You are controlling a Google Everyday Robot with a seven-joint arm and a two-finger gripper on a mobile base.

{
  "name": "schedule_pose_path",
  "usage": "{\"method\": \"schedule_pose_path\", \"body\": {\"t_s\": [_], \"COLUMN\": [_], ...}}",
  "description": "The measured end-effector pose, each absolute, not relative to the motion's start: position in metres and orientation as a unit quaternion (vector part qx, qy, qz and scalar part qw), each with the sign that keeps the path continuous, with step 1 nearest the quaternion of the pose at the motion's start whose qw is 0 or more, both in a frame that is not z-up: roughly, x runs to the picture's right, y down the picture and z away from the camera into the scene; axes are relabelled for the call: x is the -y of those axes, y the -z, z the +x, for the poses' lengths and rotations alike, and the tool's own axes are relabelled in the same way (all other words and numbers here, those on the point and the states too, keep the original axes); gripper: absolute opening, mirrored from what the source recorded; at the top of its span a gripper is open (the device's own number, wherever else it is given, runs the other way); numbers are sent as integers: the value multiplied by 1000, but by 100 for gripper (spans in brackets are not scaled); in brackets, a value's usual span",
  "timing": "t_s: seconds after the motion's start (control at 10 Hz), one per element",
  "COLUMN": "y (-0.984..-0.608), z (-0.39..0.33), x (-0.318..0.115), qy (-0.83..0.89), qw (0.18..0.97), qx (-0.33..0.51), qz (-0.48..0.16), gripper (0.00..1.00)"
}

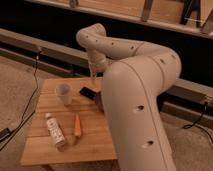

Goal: Move the arm in a circular motion

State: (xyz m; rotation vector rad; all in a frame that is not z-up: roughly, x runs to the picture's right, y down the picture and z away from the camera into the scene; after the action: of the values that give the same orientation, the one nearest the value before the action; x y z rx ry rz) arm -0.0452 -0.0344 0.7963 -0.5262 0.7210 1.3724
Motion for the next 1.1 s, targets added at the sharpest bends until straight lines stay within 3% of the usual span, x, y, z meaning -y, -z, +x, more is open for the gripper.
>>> {"method": "schedule_pose_path", "body": {"t_s": [0.6, 1.1], "y": [-796, -763], "z": [-134, -108], "x": [-5, -81], "qy": [-544, -507], "qw": [740, 763], "qx": [-275, -262], "qz": [-284, -304], "gripper": [65, 65]}}
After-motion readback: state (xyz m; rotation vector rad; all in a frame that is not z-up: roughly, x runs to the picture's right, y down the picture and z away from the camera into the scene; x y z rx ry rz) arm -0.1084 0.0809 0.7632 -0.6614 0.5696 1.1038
